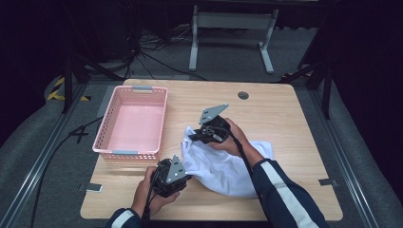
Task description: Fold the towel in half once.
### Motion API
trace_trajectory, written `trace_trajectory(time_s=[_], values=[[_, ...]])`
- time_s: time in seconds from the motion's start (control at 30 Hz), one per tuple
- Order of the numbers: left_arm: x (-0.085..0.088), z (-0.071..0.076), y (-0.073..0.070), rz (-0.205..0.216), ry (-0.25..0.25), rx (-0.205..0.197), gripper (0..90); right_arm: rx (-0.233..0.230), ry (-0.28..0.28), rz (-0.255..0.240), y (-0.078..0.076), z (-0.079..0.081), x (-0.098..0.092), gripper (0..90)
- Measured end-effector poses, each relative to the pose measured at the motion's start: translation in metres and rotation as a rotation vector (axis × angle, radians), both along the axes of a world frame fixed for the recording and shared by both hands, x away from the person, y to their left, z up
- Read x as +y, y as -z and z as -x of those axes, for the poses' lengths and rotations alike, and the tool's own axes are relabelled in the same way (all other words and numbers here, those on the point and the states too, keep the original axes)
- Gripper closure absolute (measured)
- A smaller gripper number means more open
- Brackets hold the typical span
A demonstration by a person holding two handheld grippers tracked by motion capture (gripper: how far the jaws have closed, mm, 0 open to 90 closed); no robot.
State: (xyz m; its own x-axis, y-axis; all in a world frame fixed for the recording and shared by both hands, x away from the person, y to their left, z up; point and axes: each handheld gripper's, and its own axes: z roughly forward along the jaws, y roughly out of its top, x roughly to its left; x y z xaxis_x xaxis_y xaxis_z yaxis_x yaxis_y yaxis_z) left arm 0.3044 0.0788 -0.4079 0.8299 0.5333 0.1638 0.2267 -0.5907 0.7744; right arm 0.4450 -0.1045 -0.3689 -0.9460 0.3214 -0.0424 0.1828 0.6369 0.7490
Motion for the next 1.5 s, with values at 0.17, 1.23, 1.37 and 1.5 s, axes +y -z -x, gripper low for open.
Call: trace_trajectory(time_s=[0.17,1.23,1.37,1.5], values=[[-0.026,0.000,-0.012,-0.049,0.059,-0.060,70.9,-0.012,0.022,-0.051,-0.009,0.005,-0.032,80.5],[-0.202,-0.033,-0.010,-0.070,0.360,-0.023,44.0,0.074,0.428,-0.102,0.039,0.014,-0.277,51.2],[-0.180,-0.032,-0.012,0.000,0.347,0.031,38.0,0.080,0.490,-0.103,0.042,0.023,-0.302,44.6],[-0.172,-0.019,0.005,-0.047,0.344,0.067,33.8,0.049,0.542,-0.064,0.035,0.032,-0.308,43.2]])
